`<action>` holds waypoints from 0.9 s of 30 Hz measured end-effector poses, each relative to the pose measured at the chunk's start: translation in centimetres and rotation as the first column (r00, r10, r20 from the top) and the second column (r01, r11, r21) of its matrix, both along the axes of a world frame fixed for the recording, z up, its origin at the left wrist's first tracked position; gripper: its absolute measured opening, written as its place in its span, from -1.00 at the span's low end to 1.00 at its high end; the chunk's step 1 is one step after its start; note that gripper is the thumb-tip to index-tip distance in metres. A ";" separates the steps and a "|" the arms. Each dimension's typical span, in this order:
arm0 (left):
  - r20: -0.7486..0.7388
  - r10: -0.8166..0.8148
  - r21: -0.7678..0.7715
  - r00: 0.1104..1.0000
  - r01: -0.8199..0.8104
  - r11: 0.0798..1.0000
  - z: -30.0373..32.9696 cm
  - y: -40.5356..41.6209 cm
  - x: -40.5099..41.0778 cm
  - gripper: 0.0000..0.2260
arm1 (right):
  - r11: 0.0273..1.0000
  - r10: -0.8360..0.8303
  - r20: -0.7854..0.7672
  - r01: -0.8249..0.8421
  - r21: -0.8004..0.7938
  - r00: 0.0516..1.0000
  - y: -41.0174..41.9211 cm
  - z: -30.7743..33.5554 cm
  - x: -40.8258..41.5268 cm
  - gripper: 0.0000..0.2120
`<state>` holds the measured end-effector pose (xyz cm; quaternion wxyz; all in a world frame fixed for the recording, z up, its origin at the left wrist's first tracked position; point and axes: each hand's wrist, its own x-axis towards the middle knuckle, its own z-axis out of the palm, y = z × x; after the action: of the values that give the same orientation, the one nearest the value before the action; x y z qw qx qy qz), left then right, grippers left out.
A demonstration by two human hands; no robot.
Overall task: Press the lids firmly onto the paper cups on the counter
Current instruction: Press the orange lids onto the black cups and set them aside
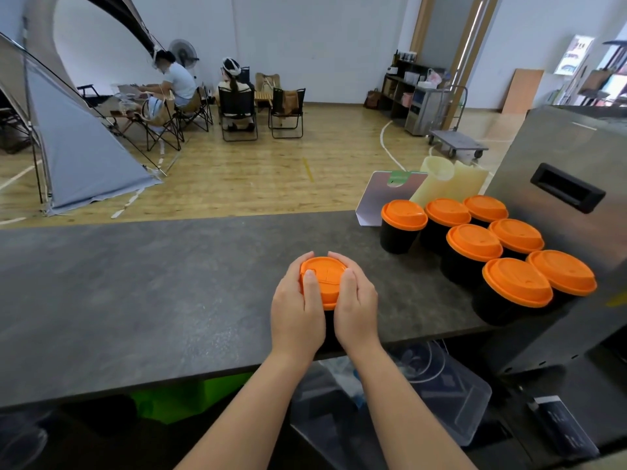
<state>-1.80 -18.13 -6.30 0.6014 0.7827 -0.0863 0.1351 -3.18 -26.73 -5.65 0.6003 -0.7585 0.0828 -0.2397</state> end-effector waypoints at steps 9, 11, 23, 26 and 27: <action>-0.174 -0.257 0.077 0.951 0.273 0.959 2.2 4.5 4.5 -0.62 | 0.998 0.035 -0.085 -0.039 -0.048 0.996 -0.4 0.5 -1.2 -0.78; -0.132 -0.100 0.111 0.986 0.114 0.987 2.6 4.8 5.3 -0.68 | 0.999 -0.008 -0.088 0.004 -0.046 0.996 -0.7 0.8 -1.2 -0.87; -0.058 -0.001 -0.039 0.998 -0.002 0.999 1.1 2.1 0.6 -0.74 | 0.987 0.132 -0.062 -0.137 -0.082 0.989 0.8 0.3 -0.1 -0.71; -0.001 0.003 -0.103 1.000 -0.003 0.995 -0.1 1.7 0.0 -0.58 | 0.994 0.066 0.022 -0.064 -0.088 0.998 1.5 -0.4 0.0 -0.64; 0.012 0.008 -0.109 1.000 -0.007 0.994 -0.5 1.7 0.1 -0.53 | 0.994 0.052 0.046 -0.047 -0.096 0.998 1.7 -0.8 0.1 -0.60</action>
<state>-1.74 -16.45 -6.75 0.6422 0.7481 -0.0797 0.1468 -3.07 -25.08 -6.46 0.5713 -0.7818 0.0381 -0.2467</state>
